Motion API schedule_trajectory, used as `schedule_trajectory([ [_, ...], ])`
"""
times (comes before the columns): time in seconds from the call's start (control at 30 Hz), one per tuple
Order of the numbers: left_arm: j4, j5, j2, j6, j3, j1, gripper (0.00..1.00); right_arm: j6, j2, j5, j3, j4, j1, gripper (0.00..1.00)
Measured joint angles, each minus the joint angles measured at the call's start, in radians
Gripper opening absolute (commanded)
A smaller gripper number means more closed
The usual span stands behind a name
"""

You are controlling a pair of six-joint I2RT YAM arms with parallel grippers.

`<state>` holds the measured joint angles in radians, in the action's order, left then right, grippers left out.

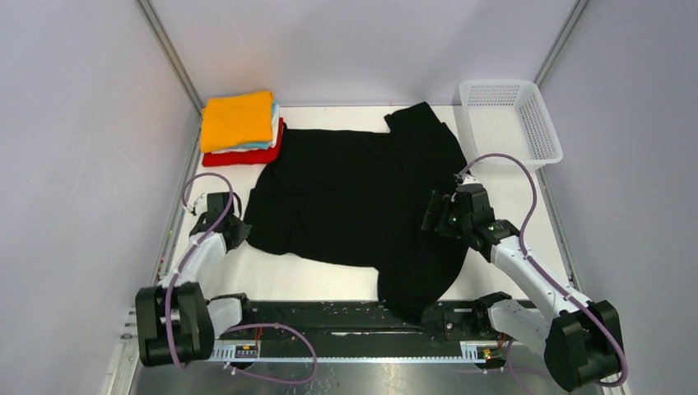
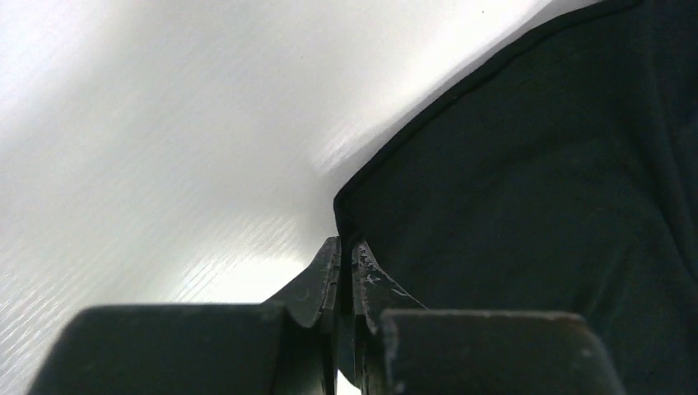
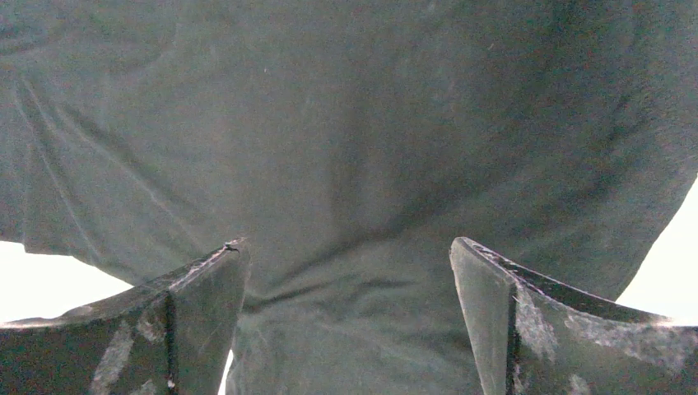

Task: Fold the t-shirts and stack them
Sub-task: Grab the side of the flattened tshirt closest away from the robot with both arms

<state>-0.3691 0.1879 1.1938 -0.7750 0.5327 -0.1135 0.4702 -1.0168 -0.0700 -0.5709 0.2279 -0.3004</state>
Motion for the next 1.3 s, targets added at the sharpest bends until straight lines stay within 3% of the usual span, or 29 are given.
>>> schedule_trajectory([
  [0.17,-0.06,0.023,-0.2,-0.005,-0.063,0.0,0.0,-0.006,0.0,0.029,-0.022,0.091,-0.13,0.97],
  [0.3,-0.106,0.053,-0.282,-0.011,-0.087,0.0,0.0,-0.011,0.008,0.085,-0.055,0.207,-0.344,0.92],
  [0.53,-0.112,0.052,-0.309,-0.012,-0.097,0.0,0.0,0.039,0.024,0.128,-0.063,0.426,-0.746,0.84],
  [0.7,-0.111,0.045,-0.316,-0.012,-0.105,0.0,0.0,0.099,0.001,0.137,-0.057,0.501,-0.936,0.8],
  [0.9,-0.11,0.039,-0.323,-0.011,-0.109,0.0,0.0,0.116,-0.132,0.165,-0.056,0.431,-1.032,0.77],
  [1.07,-0.111,0.037,-0.323,-0.012,-0.109,0.0,0.0,0.129,-0.228,0.194,-0.057,0.368,-1.04,0.66],
  [1.2,-0.111,0.037,-0.324,-0.012,-0.109,0.0,0.0,0.165,-0.289,0.203,-0.058,0.349,-1.049,0.49],
  [1.3,-0.112,0.037,-0.328,-0.016,-0.11,0.0,0.0,0.192,-0.296,0.213,-0.061,0.342,-1.055,0.26],
])
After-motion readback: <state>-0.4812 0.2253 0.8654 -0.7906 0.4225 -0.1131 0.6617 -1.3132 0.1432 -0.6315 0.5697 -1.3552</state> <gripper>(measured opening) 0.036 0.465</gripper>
